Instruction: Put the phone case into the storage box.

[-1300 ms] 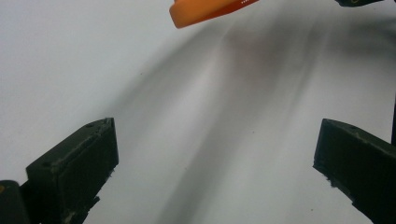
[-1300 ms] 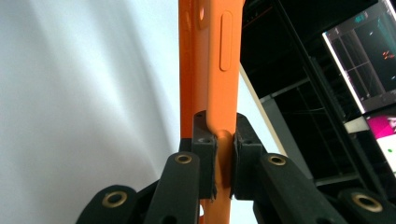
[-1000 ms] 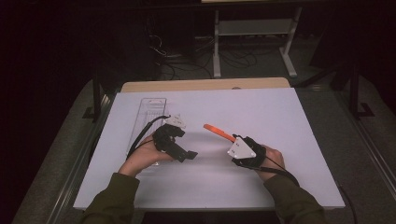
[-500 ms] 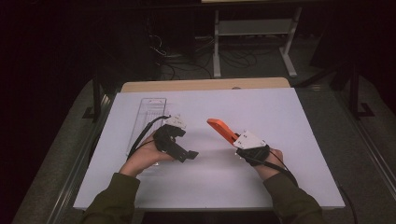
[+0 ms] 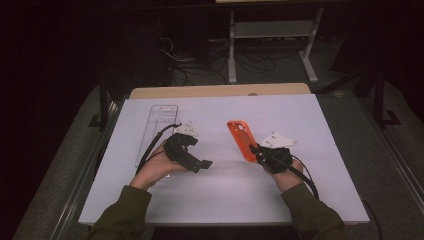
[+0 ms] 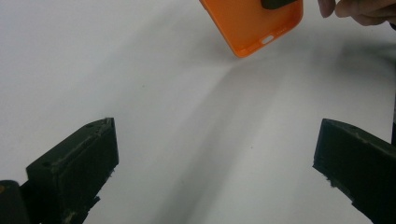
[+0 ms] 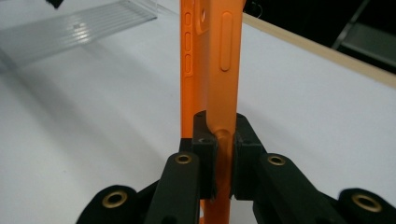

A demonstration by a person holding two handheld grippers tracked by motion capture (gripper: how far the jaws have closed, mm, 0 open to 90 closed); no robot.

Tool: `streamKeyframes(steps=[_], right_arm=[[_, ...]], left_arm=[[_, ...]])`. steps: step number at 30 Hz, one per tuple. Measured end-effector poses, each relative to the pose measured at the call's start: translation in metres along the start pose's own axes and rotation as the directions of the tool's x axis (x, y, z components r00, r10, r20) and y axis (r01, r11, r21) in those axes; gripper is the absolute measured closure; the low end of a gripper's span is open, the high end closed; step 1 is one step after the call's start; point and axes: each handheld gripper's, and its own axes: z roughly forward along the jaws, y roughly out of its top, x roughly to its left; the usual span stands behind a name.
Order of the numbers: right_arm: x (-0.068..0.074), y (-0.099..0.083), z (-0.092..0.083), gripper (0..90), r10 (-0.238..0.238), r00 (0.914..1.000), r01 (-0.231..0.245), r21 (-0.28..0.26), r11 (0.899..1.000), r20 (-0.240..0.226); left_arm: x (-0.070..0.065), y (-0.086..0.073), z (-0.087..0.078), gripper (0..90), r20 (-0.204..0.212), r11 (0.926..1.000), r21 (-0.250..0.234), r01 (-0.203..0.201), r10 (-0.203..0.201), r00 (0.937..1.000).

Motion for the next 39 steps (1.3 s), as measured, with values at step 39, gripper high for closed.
streamKeyframes(steps=[39], right_arm=[[0.012,0.012,0.019,81.1,0.088,0.9961,-0.088,-0.089,0.992,0.001]], left_arm=[[0.012,0.043,0.008,0.0,-0.04,0.9488,-0.286,0.135,-0.153,0.9875]])
